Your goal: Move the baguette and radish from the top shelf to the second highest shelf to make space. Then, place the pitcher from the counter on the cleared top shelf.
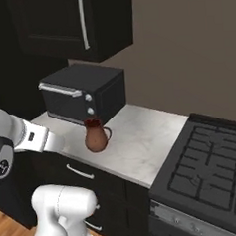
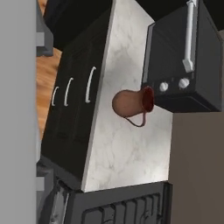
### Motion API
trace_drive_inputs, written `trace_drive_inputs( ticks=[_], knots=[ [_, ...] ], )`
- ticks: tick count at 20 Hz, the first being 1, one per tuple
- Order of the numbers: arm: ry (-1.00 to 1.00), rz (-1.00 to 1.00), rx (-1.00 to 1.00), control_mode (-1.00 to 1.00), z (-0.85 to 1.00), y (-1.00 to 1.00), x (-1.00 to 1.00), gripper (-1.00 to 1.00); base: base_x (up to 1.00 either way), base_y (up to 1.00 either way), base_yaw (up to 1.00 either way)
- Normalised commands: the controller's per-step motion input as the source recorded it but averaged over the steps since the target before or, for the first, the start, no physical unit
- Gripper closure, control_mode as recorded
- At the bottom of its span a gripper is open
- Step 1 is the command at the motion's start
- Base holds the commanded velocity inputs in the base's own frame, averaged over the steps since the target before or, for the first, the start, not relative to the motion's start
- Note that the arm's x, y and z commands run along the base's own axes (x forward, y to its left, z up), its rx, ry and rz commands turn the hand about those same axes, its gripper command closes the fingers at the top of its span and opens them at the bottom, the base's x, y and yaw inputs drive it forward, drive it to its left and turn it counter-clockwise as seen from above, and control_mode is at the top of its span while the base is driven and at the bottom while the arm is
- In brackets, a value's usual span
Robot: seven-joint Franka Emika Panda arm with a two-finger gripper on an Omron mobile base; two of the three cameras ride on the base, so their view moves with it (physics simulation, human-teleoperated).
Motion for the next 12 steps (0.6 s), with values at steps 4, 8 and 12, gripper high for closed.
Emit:
trace_drive_inputs(
  ticks=[4,8,12],
  knots=[
    [0.00,0.00,0.00,1.00,0.00,0.00,0.00,-1.00,0.53,-0.16,0.29],
    [0.00,0.00,0.00,1.00,0.00,0.00,0.00,-1.00,0.37,-0.08,0.29],
    [0.00,0.00,0.00,1.00,0.00,0.00,0.00,-1.00,0.36,-0.03,0.30]
  ],
)
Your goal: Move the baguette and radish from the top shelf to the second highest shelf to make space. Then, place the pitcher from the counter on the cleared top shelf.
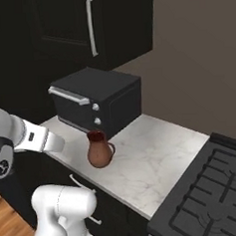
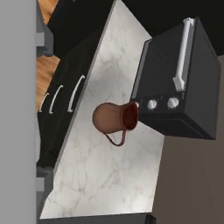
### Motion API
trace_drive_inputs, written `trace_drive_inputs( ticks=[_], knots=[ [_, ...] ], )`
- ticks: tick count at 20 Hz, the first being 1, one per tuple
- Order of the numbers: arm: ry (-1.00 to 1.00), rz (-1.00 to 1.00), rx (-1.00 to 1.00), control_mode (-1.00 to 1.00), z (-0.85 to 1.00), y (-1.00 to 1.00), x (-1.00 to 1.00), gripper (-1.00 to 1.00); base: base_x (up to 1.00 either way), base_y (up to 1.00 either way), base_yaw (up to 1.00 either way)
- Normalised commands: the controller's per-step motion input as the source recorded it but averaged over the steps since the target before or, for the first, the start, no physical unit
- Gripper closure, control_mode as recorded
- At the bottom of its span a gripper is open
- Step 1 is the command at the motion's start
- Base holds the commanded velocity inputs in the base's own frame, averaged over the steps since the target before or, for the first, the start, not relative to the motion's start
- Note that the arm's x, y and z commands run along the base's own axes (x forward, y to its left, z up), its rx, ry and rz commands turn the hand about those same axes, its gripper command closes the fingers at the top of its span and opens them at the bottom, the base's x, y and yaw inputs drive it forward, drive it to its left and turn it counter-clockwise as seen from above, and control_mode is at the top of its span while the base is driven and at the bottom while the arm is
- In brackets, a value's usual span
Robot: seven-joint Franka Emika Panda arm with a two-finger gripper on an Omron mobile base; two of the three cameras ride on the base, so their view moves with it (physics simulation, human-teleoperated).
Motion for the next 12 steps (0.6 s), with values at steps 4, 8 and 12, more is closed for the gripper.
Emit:
trace_drive_inputs(
  ticks=[4,8,12],
  knots=[
    [0.00,0.00,0.00,1.00,0.00,0.00,0.00,-1.00,0.28,-0.03,0.26],
    [0.00,0.01,0.00,-1.00,0.00,0.00,0.00,-1.00,0.03,0.00,0.04],
    [-0.04,0.04,0.00,-1.00,-0.12,-0.10,0.04,-1.00,0.00,0.00,0.00]
  ],
)
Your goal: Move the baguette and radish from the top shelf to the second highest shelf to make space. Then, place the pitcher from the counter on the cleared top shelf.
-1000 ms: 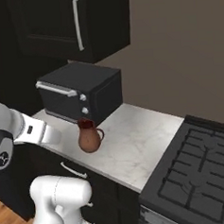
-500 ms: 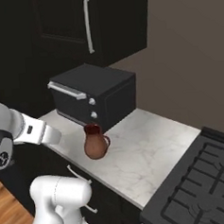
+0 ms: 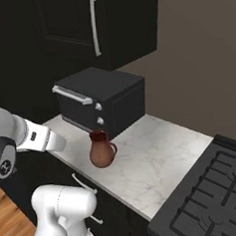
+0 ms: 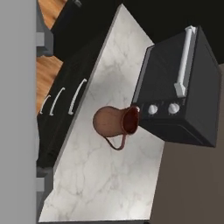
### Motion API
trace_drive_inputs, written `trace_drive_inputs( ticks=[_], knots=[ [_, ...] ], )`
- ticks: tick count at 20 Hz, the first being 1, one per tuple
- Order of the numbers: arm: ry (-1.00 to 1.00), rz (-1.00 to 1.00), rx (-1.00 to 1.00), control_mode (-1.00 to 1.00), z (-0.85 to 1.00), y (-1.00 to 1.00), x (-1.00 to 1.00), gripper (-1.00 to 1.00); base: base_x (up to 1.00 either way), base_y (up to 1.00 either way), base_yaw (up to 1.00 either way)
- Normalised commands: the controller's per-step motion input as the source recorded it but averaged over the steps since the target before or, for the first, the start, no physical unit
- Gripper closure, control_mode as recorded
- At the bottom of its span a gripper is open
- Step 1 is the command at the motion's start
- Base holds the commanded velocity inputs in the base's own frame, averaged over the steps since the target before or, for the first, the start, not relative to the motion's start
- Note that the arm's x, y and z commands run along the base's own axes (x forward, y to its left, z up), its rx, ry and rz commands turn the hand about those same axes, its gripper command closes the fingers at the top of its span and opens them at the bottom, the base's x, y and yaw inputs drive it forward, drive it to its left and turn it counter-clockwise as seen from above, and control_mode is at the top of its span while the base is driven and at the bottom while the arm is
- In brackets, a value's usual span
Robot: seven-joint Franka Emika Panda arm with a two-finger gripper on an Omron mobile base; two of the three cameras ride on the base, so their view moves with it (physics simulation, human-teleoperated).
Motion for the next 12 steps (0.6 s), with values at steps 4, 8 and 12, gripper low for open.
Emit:
trace_drive_inputs(
  ticks=[4,8,12],
  knots=[
    [-0.01,0.13,0.05,-1.00,-0.13,-0.62,0.37,-1.00,0.00,0.00,0.00],
    [0.06,0.21,0.01,-1.00,-0.02,-0.68,0.39,-1.00,0.00,0.00,0.00],
    [0.02,0.38,0.00,-1.00,-0.24,-0.45,0.25,-1.00,0.00,0.00,0.00]
  ],
)
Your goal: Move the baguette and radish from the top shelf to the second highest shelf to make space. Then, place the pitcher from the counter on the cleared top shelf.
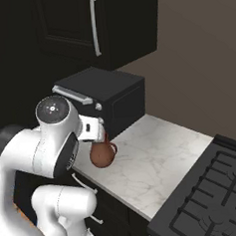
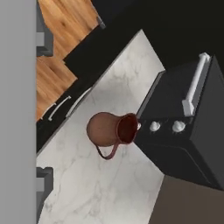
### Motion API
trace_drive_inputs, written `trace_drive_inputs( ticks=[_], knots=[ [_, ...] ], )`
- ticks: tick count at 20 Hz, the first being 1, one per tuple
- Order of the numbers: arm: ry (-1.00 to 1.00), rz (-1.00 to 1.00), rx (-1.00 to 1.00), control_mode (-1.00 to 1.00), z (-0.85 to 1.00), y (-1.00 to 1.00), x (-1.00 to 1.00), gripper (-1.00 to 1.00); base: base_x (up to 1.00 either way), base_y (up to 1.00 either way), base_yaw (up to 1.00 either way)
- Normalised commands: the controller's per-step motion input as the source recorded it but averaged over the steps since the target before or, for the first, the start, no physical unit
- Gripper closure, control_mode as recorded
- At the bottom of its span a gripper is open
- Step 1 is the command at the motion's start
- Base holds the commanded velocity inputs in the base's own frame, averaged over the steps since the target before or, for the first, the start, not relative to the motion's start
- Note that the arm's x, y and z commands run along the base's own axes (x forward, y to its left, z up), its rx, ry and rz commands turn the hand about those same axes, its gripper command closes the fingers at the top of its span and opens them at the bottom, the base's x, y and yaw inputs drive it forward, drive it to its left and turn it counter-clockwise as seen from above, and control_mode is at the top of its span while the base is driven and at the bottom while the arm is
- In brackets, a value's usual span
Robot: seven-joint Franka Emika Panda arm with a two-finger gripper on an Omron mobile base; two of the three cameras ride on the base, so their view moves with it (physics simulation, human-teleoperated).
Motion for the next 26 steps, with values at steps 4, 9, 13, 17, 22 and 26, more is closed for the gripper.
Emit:
trace_drive_inputs(
  ticks=[4,9,13,17,22,26],
  knots=[
    [0.00,0.47,-0.01,-1.00,-0.41,-0.45,0.06,-1.00,0.00,0.00,0.00],
    [0.00,0.51,-0.03,-1.00,-0.47,-0.25,0.09,-1.00,0.00,0.00,0.00],
    [-0.06,0.21,0.00,-1.00,-0.24,0.12,0.41,-1.00,0.00,0.00,0.00],
    [-0.11,0.17,0.00,-1.00,-0.24,0.09,0.42,-1.00,0.00,0.00,0.00],
    [-0.12,0.09,0.00,-1.00,-0.28,0.00,0.35,-1.00,0.00,0.00,0.00],
    [-0.09,0.01,0.00,-1.00,-0.21,0.00,0.26,-1.00,0.00,0.00,0.00]
  ],
)
